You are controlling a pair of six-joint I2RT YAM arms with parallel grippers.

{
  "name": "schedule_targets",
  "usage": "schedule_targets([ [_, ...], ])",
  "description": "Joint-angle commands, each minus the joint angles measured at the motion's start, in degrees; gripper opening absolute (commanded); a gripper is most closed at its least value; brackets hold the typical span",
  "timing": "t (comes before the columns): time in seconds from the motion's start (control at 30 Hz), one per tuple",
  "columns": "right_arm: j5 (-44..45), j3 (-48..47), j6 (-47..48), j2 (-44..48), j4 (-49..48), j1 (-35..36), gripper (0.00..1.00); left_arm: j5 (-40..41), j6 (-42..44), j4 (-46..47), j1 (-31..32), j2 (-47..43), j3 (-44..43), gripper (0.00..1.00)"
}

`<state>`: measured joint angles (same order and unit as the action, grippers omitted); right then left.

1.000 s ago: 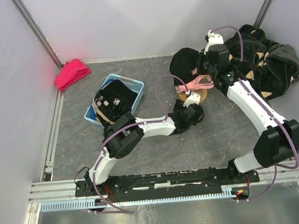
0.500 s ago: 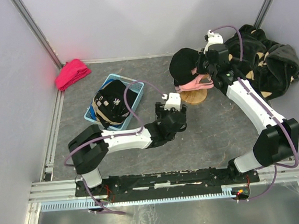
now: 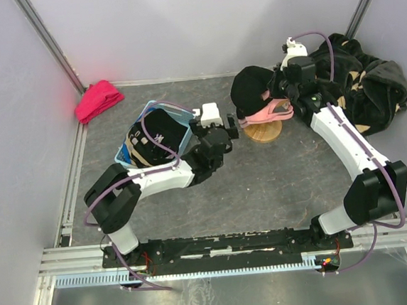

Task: Stack the hats
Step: Stack the hat on the hat.

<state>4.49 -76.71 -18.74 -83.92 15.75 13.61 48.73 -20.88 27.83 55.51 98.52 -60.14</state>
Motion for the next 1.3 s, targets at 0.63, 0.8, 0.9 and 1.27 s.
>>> schedule_targets([
  [0.63, -2.6, 0.3, -4.6, 0.9, -4.1, -4.6, 0.07, -28.3, -15.1, 4.1, -18.1, 10.9, -11.0, 0.99],
  [0.8, -3.2, -0.2, -4.6, 0.1, -3.9, -4.6, 0.07, -45.6, -31.3, 11.7, -24.9, 12.0, -4.3, 0.99],
  [0.9, -3.1, -0.1, -4.6, -0.1, -4.0, -4.7, 0.07, -53.7, -40.8, 20.9, -27.2, 15.9, -2.0, 0.99],
  [1.27, -4.5, -0.1, -5.4, -0.8, -4.3, -5.5, 0.07, -62.8, -47.3, 17.6, -28.0, 20.9, -9.2, 0.99],
])
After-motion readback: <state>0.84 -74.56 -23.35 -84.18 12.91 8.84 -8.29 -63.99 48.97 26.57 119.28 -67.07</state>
